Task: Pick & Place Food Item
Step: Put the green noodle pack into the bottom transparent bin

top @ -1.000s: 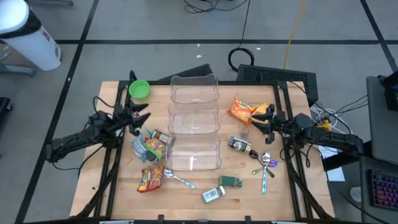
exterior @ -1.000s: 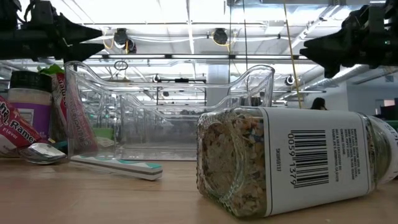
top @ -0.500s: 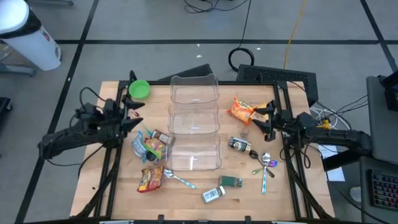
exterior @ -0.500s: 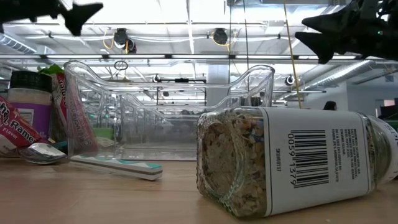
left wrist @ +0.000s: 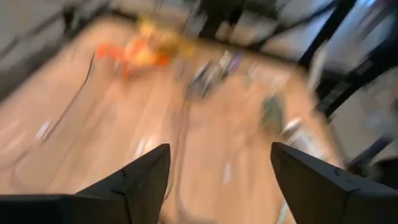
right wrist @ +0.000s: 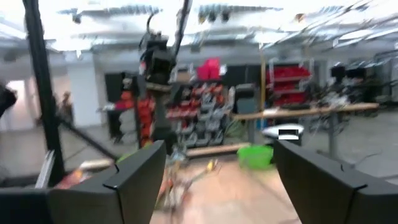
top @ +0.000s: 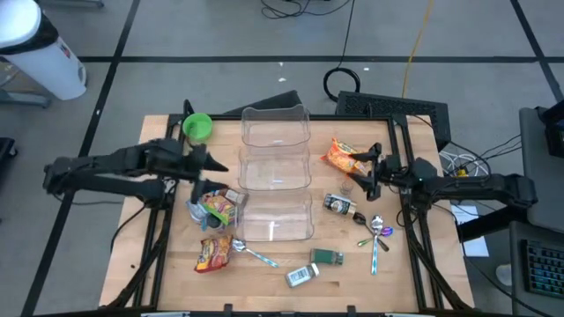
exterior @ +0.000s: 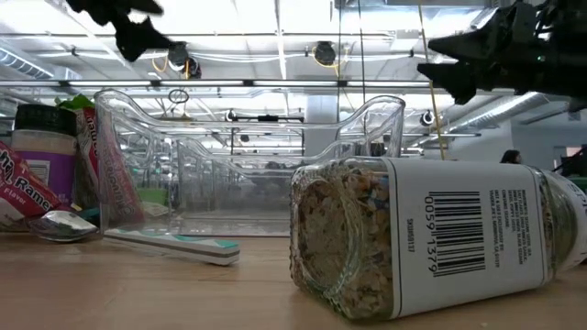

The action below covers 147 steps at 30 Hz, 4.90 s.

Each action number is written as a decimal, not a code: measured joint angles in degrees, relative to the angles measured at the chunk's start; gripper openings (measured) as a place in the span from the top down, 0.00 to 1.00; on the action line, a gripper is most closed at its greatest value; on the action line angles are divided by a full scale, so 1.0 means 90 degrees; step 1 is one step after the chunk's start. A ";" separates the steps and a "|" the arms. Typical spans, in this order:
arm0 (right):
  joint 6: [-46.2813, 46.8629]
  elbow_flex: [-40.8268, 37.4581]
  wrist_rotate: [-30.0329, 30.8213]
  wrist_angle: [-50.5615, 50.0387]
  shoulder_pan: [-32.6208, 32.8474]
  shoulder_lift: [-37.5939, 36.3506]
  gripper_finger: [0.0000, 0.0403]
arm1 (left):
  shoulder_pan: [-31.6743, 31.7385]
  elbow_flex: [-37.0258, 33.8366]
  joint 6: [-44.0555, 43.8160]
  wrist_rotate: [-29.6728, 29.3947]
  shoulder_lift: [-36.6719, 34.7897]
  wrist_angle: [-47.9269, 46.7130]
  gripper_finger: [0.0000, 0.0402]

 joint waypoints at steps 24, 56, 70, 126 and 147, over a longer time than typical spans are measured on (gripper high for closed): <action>0.0067 0.0110 -0.0648 0.0566 0.0002 0.0919 0.30 | -0.1938 0.1583 -0.0323 -0.0829 0.2699 -0.2881 0.41; 0.0229 0.0110 -0.0315 0.0557 0.1259 0.1487 0.31 | -0.2993 0.1583 0.1881 -0.1405 0.3486 -0.2710 0.40; 0.0231 0.0107 -0.0231 0.0774 0.1433 0.2223 0.32 | -0.3006 0.1583 0.1919 -0.2204 0.3750 -0.3552 0.40; 0.0228 0.0107 0.0082 0.1586 0.1428 0.2626 0.34 | -0.2351 0.4652 0.1619 -0.2859 0.3745 -0.6015 0.99; 0.0017 0.0530 0.0029 0.2316 0.2195 0.2921 0.35 | -0.2148 0.5005 0.5552 -0.2903 0.4827 -0.3777 1.00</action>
